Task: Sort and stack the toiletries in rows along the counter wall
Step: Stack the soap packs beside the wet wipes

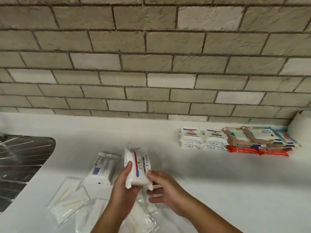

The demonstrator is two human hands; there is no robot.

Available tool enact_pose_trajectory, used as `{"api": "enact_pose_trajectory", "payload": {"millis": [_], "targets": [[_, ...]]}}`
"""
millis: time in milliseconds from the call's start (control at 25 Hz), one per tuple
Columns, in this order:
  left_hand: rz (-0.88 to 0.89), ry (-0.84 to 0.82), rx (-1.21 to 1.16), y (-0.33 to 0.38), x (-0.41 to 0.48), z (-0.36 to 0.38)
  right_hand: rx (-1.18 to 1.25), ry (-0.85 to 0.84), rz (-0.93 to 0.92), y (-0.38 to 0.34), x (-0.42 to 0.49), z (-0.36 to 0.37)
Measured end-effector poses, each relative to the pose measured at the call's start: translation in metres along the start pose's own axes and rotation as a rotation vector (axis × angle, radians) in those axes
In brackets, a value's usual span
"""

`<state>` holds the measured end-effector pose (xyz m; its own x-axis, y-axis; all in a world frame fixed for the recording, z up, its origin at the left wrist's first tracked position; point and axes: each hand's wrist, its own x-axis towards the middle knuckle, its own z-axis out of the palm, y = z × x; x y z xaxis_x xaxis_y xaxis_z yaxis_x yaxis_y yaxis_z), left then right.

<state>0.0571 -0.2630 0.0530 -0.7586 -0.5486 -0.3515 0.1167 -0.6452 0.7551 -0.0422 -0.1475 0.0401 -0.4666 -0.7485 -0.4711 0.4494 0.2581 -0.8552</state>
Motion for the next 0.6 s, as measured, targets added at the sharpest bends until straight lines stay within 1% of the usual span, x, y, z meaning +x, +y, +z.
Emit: {"api": "enact_pose_trajectory", "payload": {"millis": [40, 80, 200, 280, 360, 440, 480, 520, 560, 600], "targets": [[-0.017, -0.012, 0.027, -0.007, -0.005, 0.01, 0.08, -0.028, -0.006, 0.003, -0.001, -0.003], [-0.001, -0.024, 0.107, -0.013, -0.01, 0.021, 0.147, -0.049, -0.033, 0.007, -0.001, -0.006], [0.093, -0.063, 0.322, -0.018, -0.011, 0.034, 0.299, -0.022, -0.141, 0.014, -0.007, -0.016], [0.181, -0.117, 0.448, -0.013, -0.004, 0.031, 0.34, 0.016, -0.207, 0.014, -0.01, -0.023], [0.229, -0.105, 0.561, -0.006, 0.007, 0.022, 0.343, 0.07, -0.245, 0.011, -0.012, -0.028], [0.261, 0.002, 0.705, 0.001, 0.024, 0.006, 0.346, 0.102, -0.258, 0.009, -0.011, -0.033], [0.297, 0.074, 0.818, 0.005, 0.035, -0.009, 0.352, 0.106, -0.255, 0.008, -0.012, -0.036], [0.328, 0.15, 0.981, 0.01, 0.048, -0.025, 0.361, 0.11, -0.25, 0.008, -0.012, -0.038], [0.349, 0.242, 1.194, 0.014, 0.062, -0.043, 0.364, 0.113, -0.248, 0.008, -0.012, -0.04], [0.329, 0.341, 1.45, 0.019, 0.074, -0.061, 0.361, 0.118, -0.248, 0.008, -0.012, -0.042]]}}
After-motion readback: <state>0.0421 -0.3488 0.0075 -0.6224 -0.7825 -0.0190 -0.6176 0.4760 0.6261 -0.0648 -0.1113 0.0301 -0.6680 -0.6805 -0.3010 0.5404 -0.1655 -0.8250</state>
